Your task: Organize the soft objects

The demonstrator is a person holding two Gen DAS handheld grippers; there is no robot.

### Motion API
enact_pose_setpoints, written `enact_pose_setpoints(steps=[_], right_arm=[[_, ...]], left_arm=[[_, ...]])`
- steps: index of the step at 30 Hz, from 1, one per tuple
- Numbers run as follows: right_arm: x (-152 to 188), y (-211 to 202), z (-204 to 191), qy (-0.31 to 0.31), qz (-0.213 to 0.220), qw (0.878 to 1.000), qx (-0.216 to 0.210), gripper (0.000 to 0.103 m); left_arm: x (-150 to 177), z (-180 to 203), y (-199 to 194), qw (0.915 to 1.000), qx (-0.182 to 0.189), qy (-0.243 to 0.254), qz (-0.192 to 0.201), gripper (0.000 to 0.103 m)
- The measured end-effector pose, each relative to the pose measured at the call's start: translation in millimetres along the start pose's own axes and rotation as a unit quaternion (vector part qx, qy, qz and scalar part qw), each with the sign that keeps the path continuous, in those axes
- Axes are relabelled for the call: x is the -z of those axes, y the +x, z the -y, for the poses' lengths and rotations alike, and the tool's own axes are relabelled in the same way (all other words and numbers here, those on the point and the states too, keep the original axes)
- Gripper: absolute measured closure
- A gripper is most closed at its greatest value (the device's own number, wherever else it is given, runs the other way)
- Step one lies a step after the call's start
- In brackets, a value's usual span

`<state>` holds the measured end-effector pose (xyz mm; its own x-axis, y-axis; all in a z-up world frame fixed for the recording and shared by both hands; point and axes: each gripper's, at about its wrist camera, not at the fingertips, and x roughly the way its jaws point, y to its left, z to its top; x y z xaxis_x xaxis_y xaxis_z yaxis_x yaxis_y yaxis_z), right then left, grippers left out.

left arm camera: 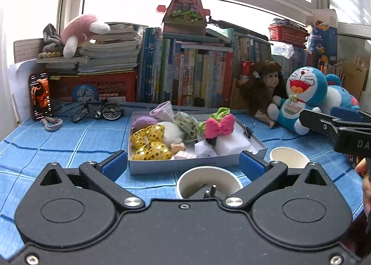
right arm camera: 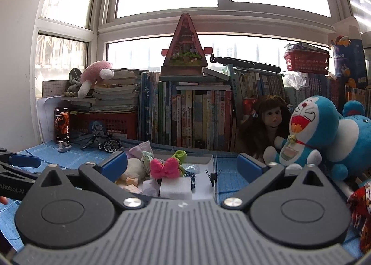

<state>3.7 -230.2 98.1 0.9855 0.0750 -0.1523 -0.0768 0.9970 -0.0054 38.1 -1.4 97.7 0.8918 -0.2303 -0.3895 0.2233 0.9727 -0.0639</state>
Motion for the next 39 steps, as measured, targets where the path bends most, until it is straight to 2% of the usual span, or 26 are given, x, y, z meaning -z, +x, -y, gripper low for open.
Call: enact_pose_setpoints(steps=[11, 19, 29, 39], right_arm=[[26.0, -15.7, -6.3, -0.003, 0.006, 1.000, 0.013, 0.000], [48.6, -27.4, -10.8, -0.005, 0.003, 1.000, 0.024, 0.000], [77.2, -25.7, -7.1, 0.012, -0.045, 0.998, 0.033, 0.000], [102.9, -11.5, -16.5, -0.003, -0.091, 0.995, 0.036, 0.000]], left_arm=[[26.8, 2.6, -16.6, 0.9996, -0.024, 0.012, 0.008, 0.001], [44.6, 0.4, -20.9, 0.9990, -0.043, 0.007, -0.006, 0.001], [72.1, -2.0, -14.9, 0.9967, -0.070, 0.019, -0.037, 0.000], [92.6, -7.8, -1.4, 0.9942, -0.081, -0.005, -0.070, 0.000]])
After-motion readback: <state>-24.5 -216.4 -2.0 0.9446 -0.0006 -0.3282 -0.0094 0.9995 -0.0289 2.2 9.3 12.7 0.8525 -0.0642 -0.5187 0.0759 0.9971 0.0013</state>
